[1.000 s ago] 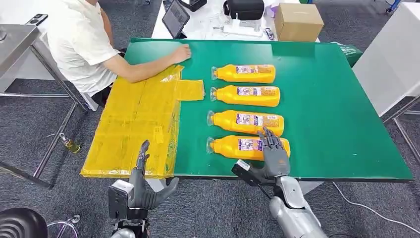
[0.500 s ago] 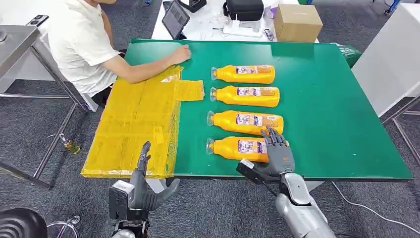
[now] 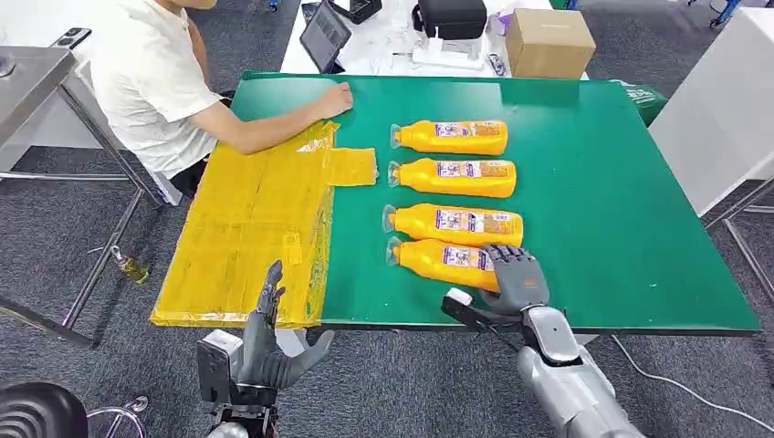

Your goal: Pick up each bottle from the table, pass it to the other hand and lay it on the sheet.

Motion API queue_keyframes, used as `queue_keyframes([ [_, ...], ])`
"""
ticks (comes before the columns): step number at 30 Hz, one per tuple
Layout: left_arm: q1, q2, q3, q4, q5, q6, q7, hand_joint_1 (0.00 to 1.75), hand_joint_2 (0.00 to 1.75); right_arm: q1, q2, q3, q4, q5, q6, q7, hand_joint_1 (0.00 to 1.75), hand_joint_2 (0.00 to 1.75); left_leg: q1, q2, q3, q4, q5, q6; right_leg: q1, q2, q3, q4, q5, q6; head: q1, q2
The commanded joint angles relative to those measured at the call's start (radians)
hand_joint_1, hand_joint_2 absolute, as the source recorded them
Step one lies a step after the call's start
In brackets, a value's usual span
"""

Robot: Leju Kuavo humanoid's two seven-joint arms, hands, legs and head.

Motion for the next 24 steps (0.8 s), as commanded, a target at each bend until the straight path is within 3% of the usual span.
queue_keyframes([
  [1,-0.007,0.002,-0.006,0.018,-0.007,0.01,0.002,0.0,1.75,0.0,-0.025,0.016,0.151,-0.025,0.048,0.016,1.75,1.75,0.0,-0.001,0.003,-0.001,-0.001,0.001,0.001,-0.002,0.004,-0.002,-0.001,-0.002,0.0,0.0],
  [5,-0.006,0.005,-0.015,0.015,-0.01,0.014,0.005,0.0,1.75,0.001,-0.03,0.006,0.178,-0.041,0.056,0.005,1.75,1.75,0.0,-0.003,0.007,-0.001,-0.001,0.002,0.001,-0.004,0.008,-0.003,-0.001,-0.002,0.0,0.0],
  [8,-0.011,0.007,-0.019,0.015,-0.012,0.022,0.006,0.0,1.75,0.016,-0.016,-0.032,0.173,-0.115,0.064,-0.071,1.75,1.75,0.001,-0.004,0.01,-0.003,-0.001,0.004,0.002,-0.006,0.012,-0.005,-0.001,-0.004,0.0,0.0],
  [9,-0.013,0.008,-0.02,0.015,-0.013,0.024,0.006,0.0,1.75,0.025,-0.006,-0.053,0.163,-0.162,0.084,-0.11,1.75,1.75,0.0,-0.003,0.011,-0.001,-0.003,0.005,0.001,-0.004,0.005,-0.004,-0.003,-0.001,0.0,0.0],
  [12,-0.013,0.008,-0.019,0.015,-0.012,0.024,0.006,0.0,1.75,0.027,-0.003,-0.052,0.161,-0.162,0.083,-0.11,1.75,1.75,0.001,-0.003,0.016,-0.002,-0.006,0.004,0.001,-0.004,0.009,-0.005,-0.006,-0.002,0.0,0.0],
  [19,-0.007,-0.001,-0.026,0.026,0.091,0.015,0.031,0.0,1.75,0.135,0.06,-0.117,-0.064,-0.429,0.14,-0.314,1.75,1.75,0.001,-0.002,0.021,-0.002,-0.008,0.004,0.002,-0.004,0.014,-0.008,-0.005,-0.002,0.0,0.0],
  [22,-0.01,0.001,-0.034,0.029,0.169,-0.002,0.048,0.0,1.75,0.147,0.089,-0.096,-0.144,-0.49,0.157,-0.335,1.75,1.75,0.001,0.001,0.021,-0.002,-0.009,0.003,0.002,-0.001,0.013,-0.007,-0.005,-0.002,0.0,0.0],
  [24,-0.013,-0.001,-0.034,0.034,0.194,-0.01,0.056,0.0,1.75,0.141,0.101,-0.091,-0.159,-0.505,0.166,-0.334,1.75,1.75,0.001,0.004,0.021,-0.001,-0.011,0.002,0.002,0.003,0.022,-0.006,-0.004,-0.001,0.0,0.0],
])
